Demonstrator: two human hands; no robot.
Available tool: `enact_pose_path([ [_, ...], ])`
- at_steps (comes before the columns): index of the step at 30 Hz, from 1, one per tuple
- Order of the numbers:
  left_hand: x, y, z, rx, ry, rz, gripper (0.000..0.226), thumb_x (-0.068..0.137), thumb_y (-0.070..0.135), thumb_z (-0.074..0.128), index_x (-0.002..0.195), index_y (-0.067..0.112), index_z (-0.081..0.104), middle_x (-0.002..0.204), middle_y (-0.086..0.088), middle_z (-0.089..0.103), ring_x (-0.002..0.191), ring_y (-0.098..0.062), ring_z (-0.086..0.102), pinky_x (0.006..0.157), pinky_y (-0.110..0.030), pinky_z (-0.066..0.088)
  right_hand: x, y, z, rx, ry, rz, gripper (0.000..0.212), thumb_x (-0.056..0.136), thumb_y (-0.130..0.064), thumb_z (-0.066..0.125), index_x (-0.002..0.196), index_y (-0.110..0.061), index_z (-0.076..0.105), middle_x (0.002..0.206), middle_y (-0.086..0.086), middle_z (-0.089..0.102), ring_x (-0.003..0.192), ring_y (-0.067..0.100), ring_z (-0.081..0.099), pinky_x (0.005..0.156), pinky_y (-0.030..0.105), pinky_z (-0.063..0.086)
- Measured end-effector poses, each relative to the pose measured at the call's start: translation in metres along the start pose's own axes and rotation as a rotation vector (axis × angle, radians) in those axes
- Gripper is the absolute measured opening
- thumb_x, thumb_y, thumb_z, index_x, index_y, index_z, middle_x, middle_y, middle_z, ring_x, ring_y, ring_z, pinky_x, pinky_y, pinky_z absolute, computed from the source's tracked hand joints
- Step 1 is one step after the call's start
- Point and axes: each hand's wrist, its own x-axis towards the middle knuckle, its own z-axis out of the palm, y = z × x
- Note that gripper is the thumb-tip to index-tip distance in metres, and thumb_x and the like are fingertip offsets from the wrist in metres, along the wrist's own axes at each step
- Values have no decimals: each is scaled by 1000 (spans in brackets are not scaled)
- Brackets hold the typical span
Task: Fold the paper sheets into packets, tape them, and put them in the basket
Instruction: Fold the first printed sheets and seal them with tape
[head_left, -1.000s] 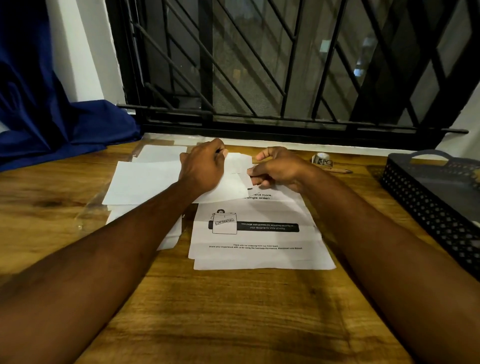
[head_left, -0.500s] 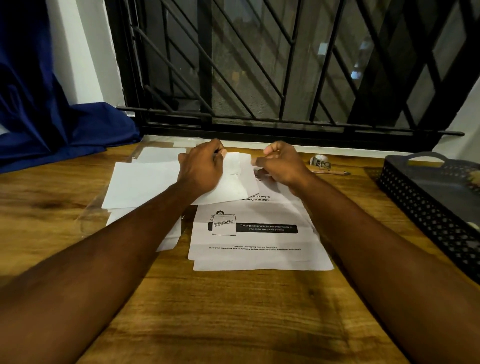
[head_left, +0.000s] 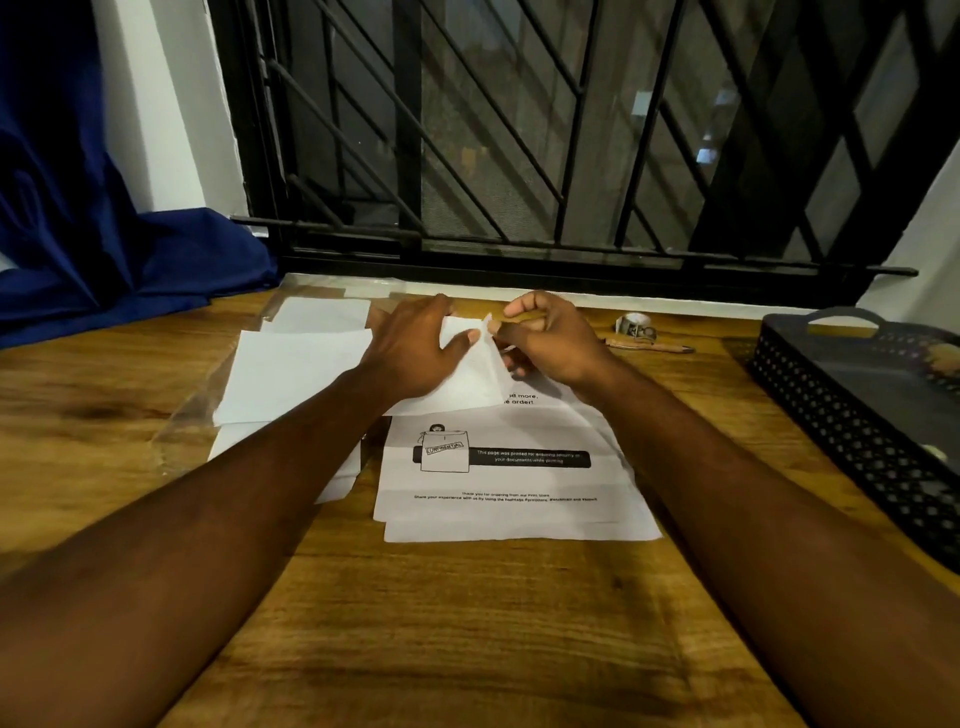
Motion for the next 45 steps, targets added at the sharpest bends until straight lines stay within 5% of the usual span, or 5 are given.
enact_pose_path([
  [19, -4, 1, -5, -126, 20, 157, 41, 104, 33, 53, 142, 19, 47, 143, -5, 49, 132, -23, 45, 100, -33, 25, 8, 17, 4, 201, -61, 10, 20, 94, 2, 74, 114, 0, 70, 68, 7, 66, 54, 13, 53, 51, 23, 48],
  [26, -5, 6, -11, 48, -64, 470, 62, 75, 79, 67, 113, 29, 65, 137, 9, 55, 125, -12, 49, 102, -37, 31, 18, 28, -4, 173, -13, 25, 22, 102, -4, 60, 110, -9, 80, 99, 24, 77, 59, 15, 62, 53, 28, 37],
  [35, 0, 12, -14, 70, 79, 621, 19, 91, 30, 74, 101, 15, 81, 97, -1, 76, 84, -19, 68, 75, -40, 56, 20, 28, -11, 130, -57, 38, 28, 100, 1, 53, 113, -5, 78, 85, 12, 75, 61, 13, 56, 48, 22, 32],
  [41, 1, 11, -19, 77, 172, 564, 29, 99, 30, 58, 111, 15, 79, 101, -5, 77, 87, -22, 69, 77, -32, 45, 19, 37, -5, -409, 42, -476, 24, 88, -22, 83, 112, -27, 82, 115, -12, 66, 119, 16, 59, 92, 28, 49],
  [45, 2, 9, -15, 99, 191, 561, 20, 97, 18, 66, 113, 14, 78, 102, -7, 73, 90, -26, 66, 75, -31, 40, 19, 35, -1, -576, 163, -598, 24, 87, -30, 81, 111, -32, 82, 111, -9, 66, 109, 15, 55, 91, 39, 48],
])
